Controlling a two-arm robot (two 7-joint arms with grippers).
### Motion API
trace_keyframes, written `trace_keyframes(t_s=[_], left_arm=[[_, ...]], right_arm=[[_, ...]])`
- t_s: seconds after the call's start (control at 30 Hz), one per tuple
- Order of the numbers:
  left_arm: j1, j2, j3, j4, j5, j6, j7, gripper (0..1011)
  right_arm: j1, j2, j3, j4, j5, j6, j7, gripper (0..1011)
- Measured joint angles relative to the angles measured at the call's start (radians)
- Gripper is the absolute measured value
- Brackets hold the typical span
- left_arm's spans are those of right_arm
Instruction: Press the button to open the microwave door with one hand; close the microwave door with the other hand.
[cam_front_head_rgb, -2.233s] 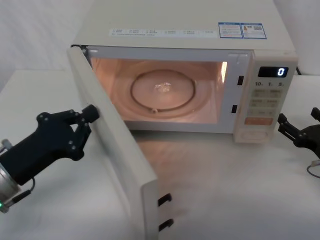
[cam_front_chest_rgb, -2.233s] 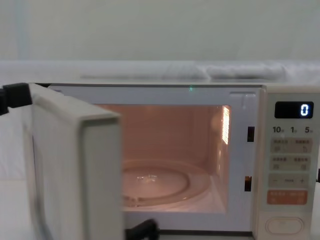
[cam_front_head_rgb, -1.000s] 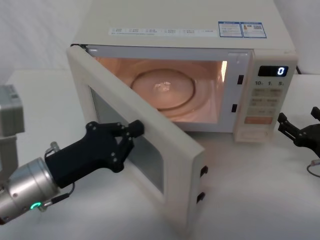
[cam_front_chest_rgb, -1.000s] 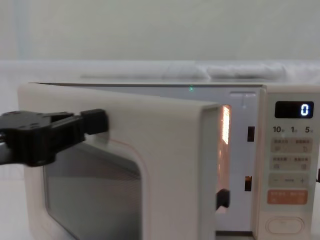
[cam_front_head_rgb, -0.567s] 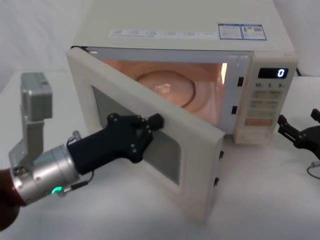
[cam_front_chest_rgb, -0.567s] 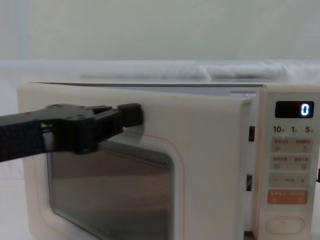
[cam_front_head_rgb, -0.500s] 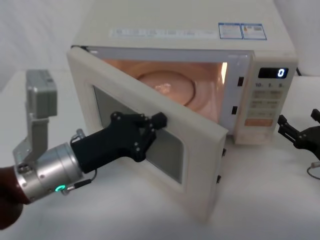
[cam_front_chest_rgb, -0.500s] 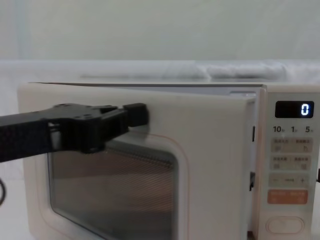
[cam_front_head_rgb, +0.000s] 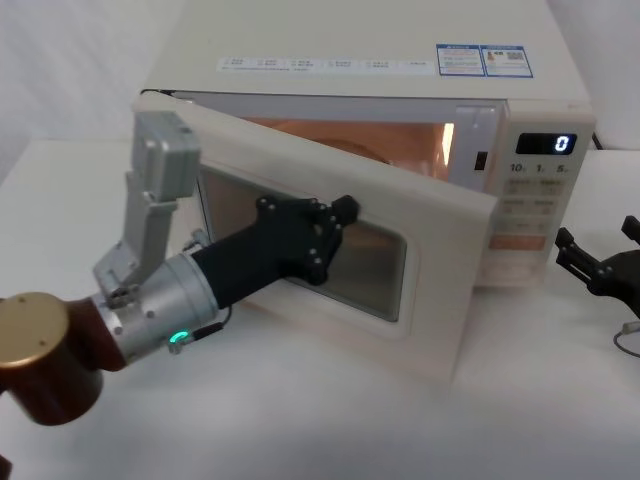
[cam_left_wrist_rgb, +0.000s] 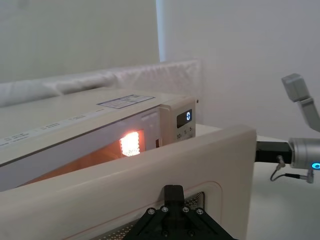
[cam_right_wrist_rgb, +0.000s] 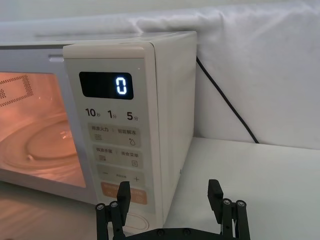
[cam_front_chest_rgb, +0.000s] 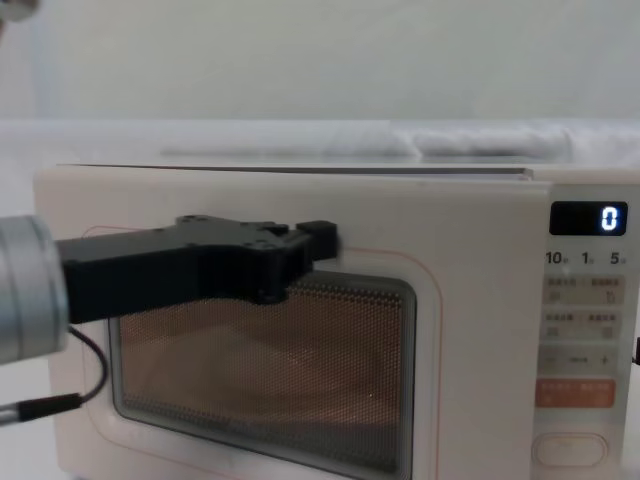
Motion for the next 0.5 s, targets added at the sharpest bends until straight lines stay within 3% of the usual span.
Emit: trace_keyframes(t_s=[0.5], left_arm=[[-0.025, -0.078, 0.037, 0.037, 0.049, -0.008, 0.045, 0]], right_arm=[[0.000, 0.000, 0.000, 0.000, 0.000, 0.000, 0.000, 1002]])
